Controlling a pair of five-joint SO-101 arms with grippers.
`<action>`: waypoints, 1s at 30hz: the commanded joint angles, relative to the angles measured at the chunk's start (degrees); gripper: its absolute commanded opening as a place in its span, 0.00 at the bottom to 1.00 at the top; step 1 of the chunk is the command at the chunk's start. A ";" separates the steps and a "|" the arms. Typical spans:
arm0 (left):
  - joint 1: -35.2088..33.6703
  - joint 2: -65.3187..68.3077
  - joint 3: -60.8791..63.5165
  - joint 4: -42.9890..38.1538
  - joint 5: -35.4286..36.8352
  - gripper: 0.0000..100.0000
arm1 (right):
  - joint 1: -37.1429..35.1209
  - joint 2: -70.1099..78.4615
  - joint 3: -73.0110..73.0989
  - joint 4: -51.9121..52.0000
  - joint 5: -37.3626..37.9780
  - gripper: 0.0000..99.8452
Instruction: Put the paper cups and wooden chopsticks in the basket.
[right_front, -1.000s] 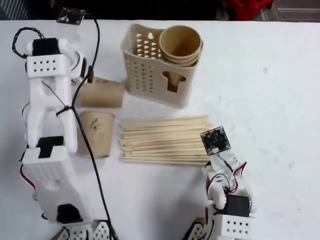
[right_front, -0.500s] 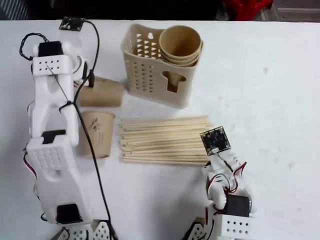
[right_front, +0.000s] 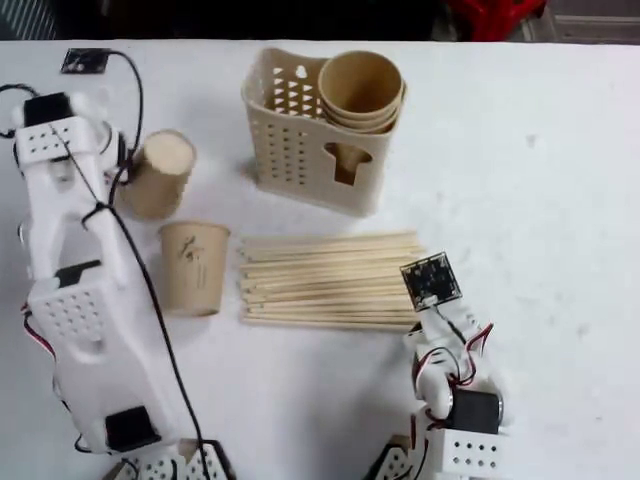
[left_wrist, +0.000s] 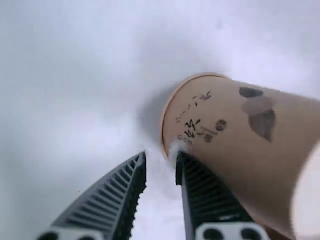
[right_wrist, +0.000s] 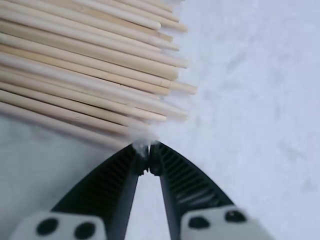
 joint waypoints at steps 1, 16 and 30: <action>-4.44 -1.36 -1.05 -1.05 -1.05 0.12 | -0.57 -0.13 0.53 -0.84 0.70 0.02; 0.75 -6.81 -28.31 14.42 -0.70 0.12 | -0.57 -0.13 0.53 -0.84 0.70 0.02; -0.04 8.66 -27.34 12.92 -2.90 0.12 | -0.48 -0.13 0.53 -0.84 0.70 0.02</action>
